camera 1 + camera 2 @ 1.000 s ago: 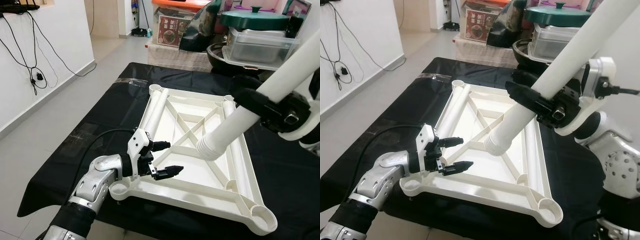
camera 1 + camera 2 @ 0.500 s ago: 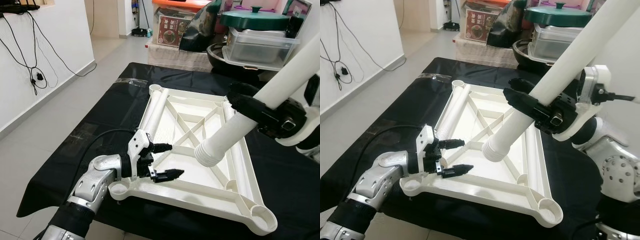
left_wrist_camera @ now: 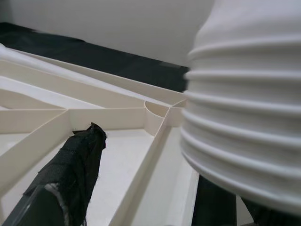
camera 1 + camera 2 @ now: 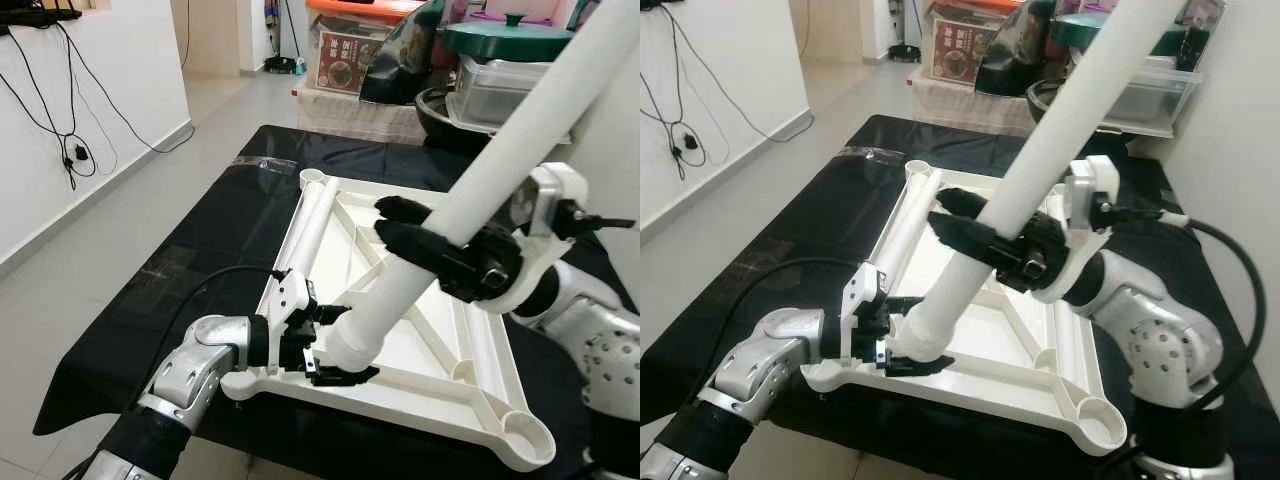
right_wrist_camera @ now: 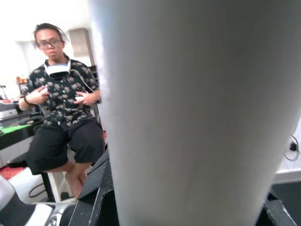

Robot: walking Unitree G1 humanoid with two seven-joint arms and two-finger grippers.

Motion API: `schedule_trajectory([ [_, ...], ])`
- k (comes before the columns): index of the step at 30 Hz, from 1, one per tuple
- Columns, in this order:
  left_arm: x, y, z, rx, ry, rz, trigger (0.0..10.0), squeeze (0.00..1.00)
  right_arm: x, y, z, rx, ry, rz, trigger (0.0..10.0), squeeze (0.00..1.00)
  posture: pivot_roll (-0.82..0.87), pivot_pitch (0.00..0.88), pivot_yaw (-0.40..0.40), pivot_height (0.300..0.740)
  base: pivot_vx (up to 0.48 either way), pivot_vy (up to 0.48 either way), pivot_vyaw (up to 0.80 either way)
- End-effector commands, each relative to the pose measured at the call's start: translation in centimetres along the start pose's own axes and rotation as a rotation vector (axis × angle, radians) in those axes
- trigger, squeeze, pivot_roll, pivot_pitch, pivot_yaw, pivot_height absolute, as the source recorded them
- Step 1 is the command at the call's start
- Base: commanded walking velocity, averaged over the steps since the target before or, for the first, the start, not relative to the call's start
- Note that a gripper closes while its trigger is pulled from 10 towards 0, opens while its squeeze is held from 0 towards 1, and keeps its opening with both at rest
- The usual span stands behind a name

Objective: Building children table

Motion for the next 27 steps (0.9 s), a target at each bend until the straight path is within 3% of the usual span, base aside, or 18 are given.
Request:
schedule_trajectory([
  [1,0.2,1.0,-0.8,0.047,-0.04,-0.012,10.0,0.0,-0.3,-1.0,-0.7,-0.032,0.026,-0.029,0.0,0.0,0.12,0.0,-0.085,0.74,0.0,0.0,0.0],
  [5,1.0,1.3,-1.4,0.065,-0.109,0.006,10.0,0.0,-0.2,-2.0,-1.2,-0.04,0.035,-0.055,0.0,0.0,0.12,0.0,-0.083,0.74,0.0,0.0,0.0],
  [15,2.2,0.8,-1.1,0.019,-0.213,-0.004,10.0,0.0,0.6,-1.2,-1.3,-0.016,-0.011,-0.032,0.0,0.0,0.11,0.0,-0.08,0.74,0.0,0.0,0.0],
  [22,2.1,0.3,-0.7,-0.008,-0.184,0.001,10.0,0.0,1.6,1.9,1.0,0.053,-0.104,0.043,0.0,0.0,0.11,0.0,-0.082,0.74,0.0,0.0,0.0],
  [25,2.1,0.3,-0.6,-0.009,-0.182,0.002,10.0,0.0,1.6,2.1,1.2,0.058,-0.112,0.048,0.0,0.0,0.11,0.0,-0.082,0.74,0.0,0.0,0.0],
  [26,2.0,0.1,-0.3,-0.021,-0.17,-0.001,10.0,0.0,1.7,3.8,2.4,0.121,-0.142,0.067,0.0,0.0,0.11,0.0,-0.085,0.74,0.0,0.0,0.0],
  [27,2.0,0.1,-0.3,-0.021,-0.17,-0.001,10.0,0.0,1.7,3.8,2.4,0.121,-0.142,0.067,0.0,0.0,0.11,0.0,-0.085,0.74,0.0,0.0,0.0],
])
Point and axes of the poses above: a point about 5 cm out from each wrist's last joint towards the gripper, its own z axis pointing back from the gripper into the wrist, its own y axis along the axis of the wrist's last joint, x = y × z, the point moved 2 cm from there along -z, pointing out of the wrist towards the gripper, and after that the axes turned 13 degrees about -z, right-handed, at the moved point
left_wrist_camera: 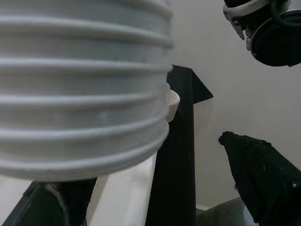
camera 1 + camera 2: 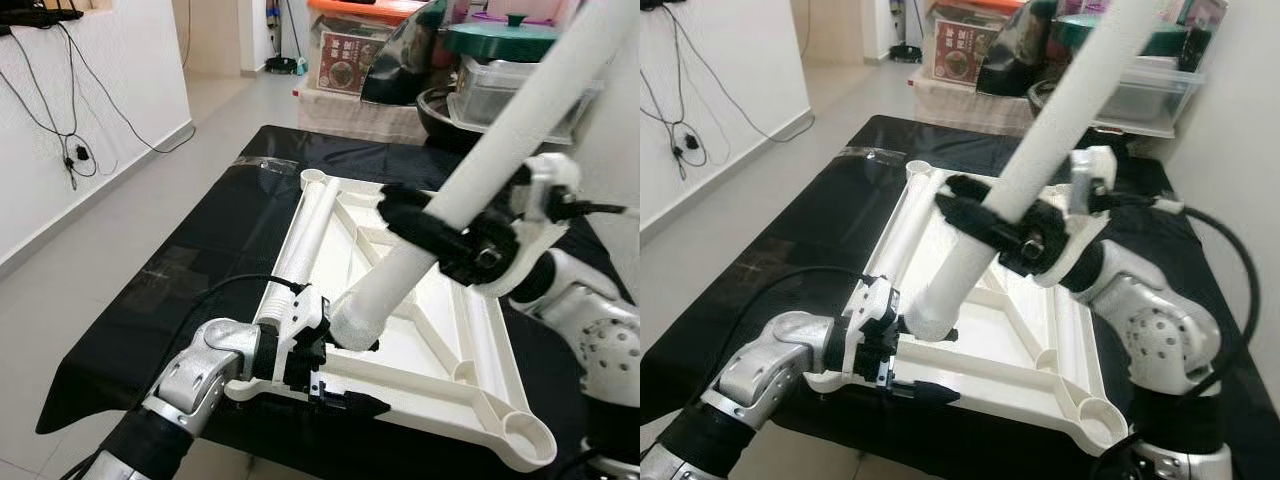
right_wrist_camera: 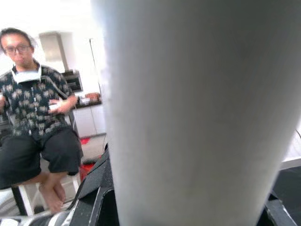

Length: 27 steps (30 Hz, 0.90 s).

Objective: Building children table

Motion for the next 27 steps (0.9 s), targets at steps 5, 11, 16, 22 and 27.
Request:
schedule_trajectory([
  [5,0.1,-0.4,0.6,-0.019,0.011,0.001,10.0,0.0,0.0,2.8,1.8,0.1,-0.033,0.044,0.0,0.0,0.11,0.0,-0.084,0.74,0.0,0.0,0.0],
  [11,-0.1,-0.5,0.7,-0.032,0.019,-0.006,10.0,0.0,-0.3,0.8,1.6,0.039,-0.016,0.005,0.0,0.0,0.11,0.0,-0.078,0.74,0.0,0.0,0.0],
  [16,-0.2,-0.5,0.7,-0.036,0.024,-0.011,10.0,0.0,-0.3,0.3,1.4,0.027,-0.01,-0.003,0.0,0.0,0.11,0.0,-0.078,0.74,0.0,0.0,0.0],
  [22,-0.4,-0.5,0.7,-0.036,0.03,-0.014,10.0,0.0,-0.3,-0.1,1.3,0.017,-0.007,-0.009,0.0,0.0,0.11,0.0,-0.078,0.74,0.0,0.0,0.0],
  [27,-1.0,-0.2,0.7,-0.028,0.069,-0.019,10.0,0.0,-0.5,-2.7,0.2,-0.058,0.023,-0.062,0.0,0.0,0.12,0.0,-0.083,0.74,0.0,0.0,0.0],
])
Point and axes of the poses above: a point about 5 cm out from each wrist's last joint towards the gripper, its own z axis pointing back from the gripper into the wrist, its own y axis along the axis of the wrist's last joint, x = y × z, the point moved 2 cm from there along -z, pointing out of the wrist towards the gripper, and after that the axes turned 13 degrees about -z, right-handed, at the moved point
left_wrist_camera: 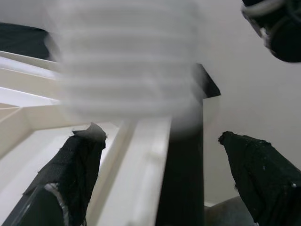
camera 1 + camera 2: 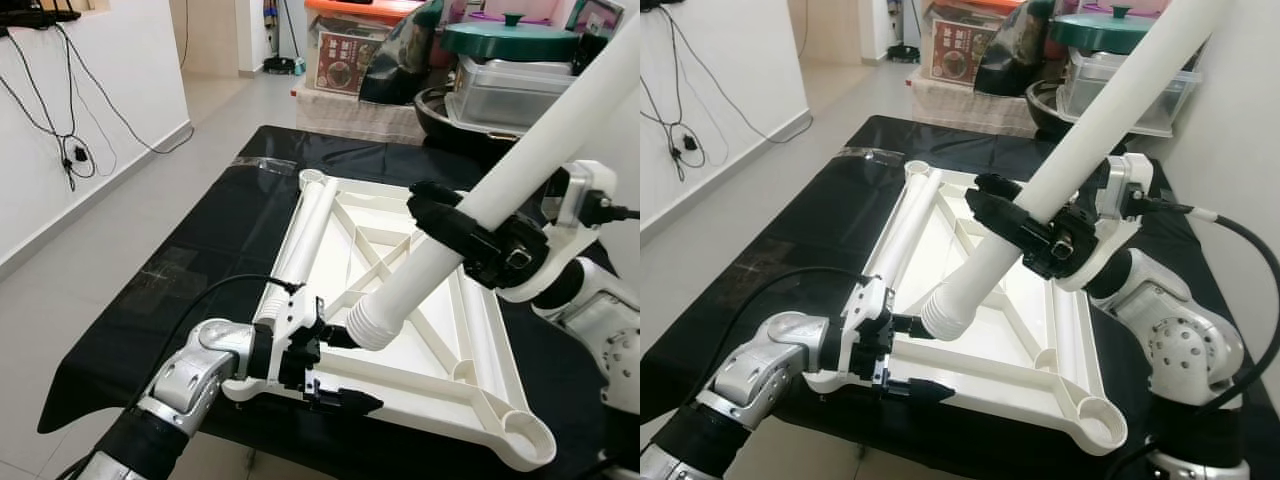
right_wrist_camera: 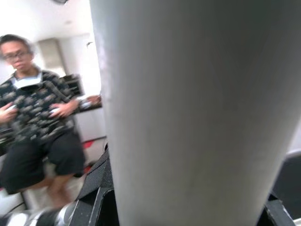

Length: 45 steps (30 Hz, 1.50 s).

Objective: Building children table

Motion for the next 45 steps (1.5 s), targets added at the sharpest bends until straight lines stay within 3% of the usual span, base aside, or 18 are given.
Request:
schedule_trajectory([
  [1,-0.5,0.1,0.1,-0.005,0.021,-0.01,10.0,0.0,-0.4,-0.7,-0.5,-0.033,0.021,0.001,0.0,0.0,0.12,0.0,-0.083,0.74,0.0,0.0,0.0],
  [24,-1.2,0.6,-1.2,0.037,0.04,-0.027,10.0,0.0,-1.0,-3.6,-1.5,-0.13,0.054,-0.012,0.0,0.0,0.1,0.0,-0.08,0.74,0.0,0.0,0.0],
  [25,-1.2,0.6,-1.1,0.039,0.036,-0.027,2.4,0.0,-1.0,-3.6,-1.6,-0.129,0.054,-0.012,0.0,0.0,0.11,0.0,-0.079,0.74,0.0,0.0,0.0],
  [26,-1.2,0.6,-1.1,0.039,0.036,-0.027,2.4,0.0,-1.0,-3.6,-1.6,-0.129,0.054,-0.012,0.0,0.0,0.11,0.0,-0.079,0.74,0.0,0.0,0.0],
  [27,-1.0,0.5,-1.0,0.048,0.018,-0.013,0.0,0.0,-1.0,-3.5,-1.6,-0.129,0.053,-0.01,0.0,0.0,0.11,0.0,-0.079,0.74,0.0,0.0,0.0],
  [40,-0.9,0.1,-1.2,0.031,0.033,-0.013,0.0,0.0,-0.6,-2.9,-1.3,-0.116,0.029,0.019,0.0,0.0,0.1,0.0,-0.083,0.74,0.0,0.0,0.0],
  [41,-1.0,0.1,-1.2,0.027,0.039,-0.017,6.2,0.0,-0.5,-2.8,-1.4,-0.114,0.019,0.025,0.0,0.0,0.1,0.0,-0.083,0.74,0.0,0.0,0.0],
  [42,-1.0,0.1,-1.2,0.027,0.039,-0.017,6.2,0.0,-0.5,-2.8,-1.4,-0.114,0.019,0.025,0.0,0.0,0.1,0.0,-0.083,0.74,0.0,0.0,0.0],
  [43,-1.0,0.0,-1.2,0.022,0.039,-0.022,10.0,0.0,-0.2,-2.8,-1.5,-0.114,-0.009,0.035,10.0,0.0,0.1,0.0,-0.083,0.74,0.0,0.0,0.0],
  [45,-1.0,0.0,-1.2,0.017,0.038,-0.027,10.0,0.0,0.1,-2.8,-1.6,-0.102,-0.037,0.032,10.0,0.0,0.1,0.0,-0.083,0.74,0.0,0.0,0.0],
])
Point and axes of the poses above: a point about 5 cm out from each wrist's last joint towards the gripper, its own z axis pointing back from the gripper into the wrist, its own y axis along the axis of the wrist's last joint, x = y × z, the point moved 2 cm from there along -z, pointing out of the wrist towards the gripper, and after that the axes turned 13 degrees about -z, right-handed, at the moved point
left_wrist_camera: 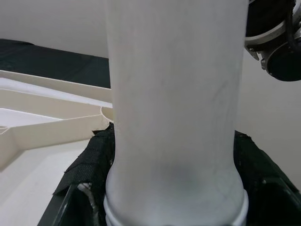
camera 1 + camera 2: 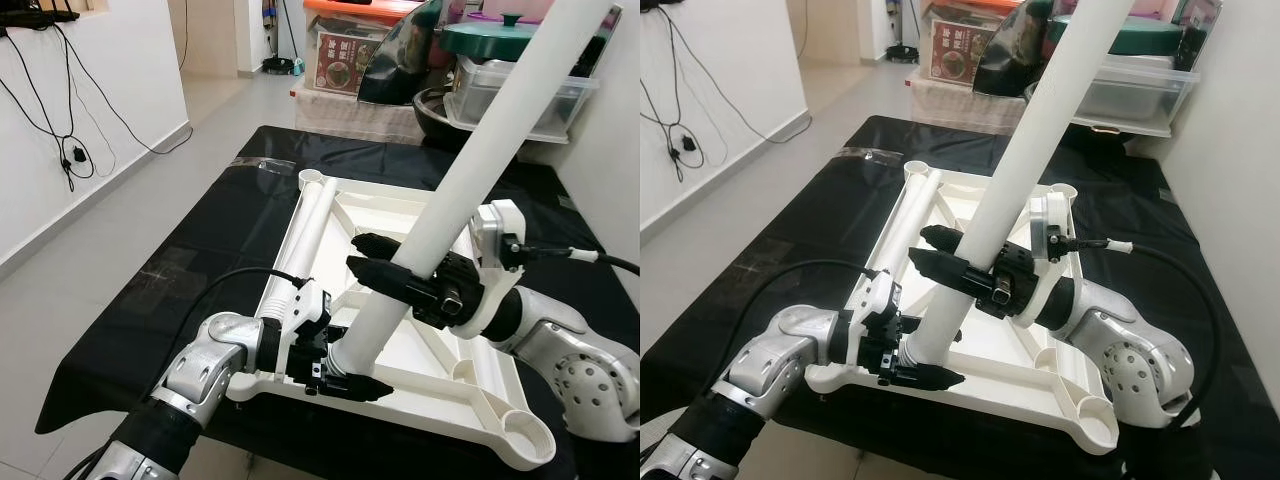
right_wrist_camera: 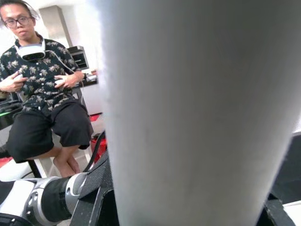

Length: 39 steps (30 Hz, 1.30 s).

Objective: Building children table

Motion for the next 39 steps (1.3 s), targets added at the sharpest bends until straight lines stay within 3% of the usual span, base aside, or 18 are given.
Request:
schedule_trajectory([
  [1,-0.2,-0.2,-0.2,-0.023,0.015,-0.017,10.0,0.0,0.4,0.4,-0.3,0.025,-0.039,0.003,10.0,0.0,0.1,0.0,-0.082,0.74,0.0,0.0,0.0],
  [2,-0.2,-0.2,-0.2,-0.023,0.015,-0.017,10.0,0.0,0.4,0.4,-0.3,0.025,-0.039,0.003,10.0,0.0,0.1,0.0,-0.082,0.74,0.0,0.0,0.0],
  [3,-0.4,-0.1,-0.1,-0.025,0.03,-0.026,10.0,0.0,0.8,0.6,-0.4,0.048,-0.075,0.005,10.0,1.0,0.1,0.0,-0.082,0.74,0.0,0.0,0.0],
  [4,-0.8,-0.2,-0.1,-0.04,0.065,-0.046,10.0,0.0,1.5,0.9,-0.4,0.076,-0.142,0.018,10.0,1.0,0.1,0.0,-0.084,0.74,0.0,0.0,0.0],
  [5,-1.4,-0.2,-0.1,-0.051,0.11,-0.063,10.0,0.0,2.1,1.0,-0.5,0.098,-0.208,0.021,10.0,0.0,0.1,0.0,-0.084,0.74,0.0,0.0,0.0],
  [9,-2.3,-0.2,-0.1,-0.061,0.186,-0.076,10.0,0.0,2.9,1.0,-0.5,0.145,-0.303,0.0,10.0,0.0,0.1,0.0,-0.09,0.74,0.0,0.0,0.0],
  [12,-3.4,-0.3,0.0,-0.085,0.281,-0.093,10.0,0.0,3.5,0.2,-1.2,0.231,-0.389,-0.075,10.0,0.0,0.1,0.0,-0.093,0.74,0.0,0.0,0.0],
  [17,-4.1,-0.2,0.0,-0.087,0.323,-0.092,10.0,0.0,3.2,-1.2,-2.1,0.263,-0.398,-0.143,10.0,0.0,0.1,0.0,-0.092,0.74,0.0,0.0,0.0],
  [21,-3.8,0.0,-0.6,-0.069,0.296,-0.098,10.0,0.0,3.1,-3.0,-3.6,0.279,-0.417,-0.201,10.0,0.0,0.1,0.0,-0.087,0.74,0.0,0.0,0.0],
  [38,-2.3,-0.9,-0.8,-0.101,0.208,-0.109,10.0,0.0,3.9,-2.8,-4.5,0.256,-0.493,-0.066,10.0,0.0,0.11,0.0,-0.091,0.74,0.0,0.0,0.0],
  [39,-2.2,-1.0,-0.7,-0.106,0.203,-0.111,10.0,0.0,3.9,-2.9,-4.5,0.252,-0.491,-0.058,4.8,0.0,0.11,0.0,-0.091,0.74,0.0,0.0,0.0],
])
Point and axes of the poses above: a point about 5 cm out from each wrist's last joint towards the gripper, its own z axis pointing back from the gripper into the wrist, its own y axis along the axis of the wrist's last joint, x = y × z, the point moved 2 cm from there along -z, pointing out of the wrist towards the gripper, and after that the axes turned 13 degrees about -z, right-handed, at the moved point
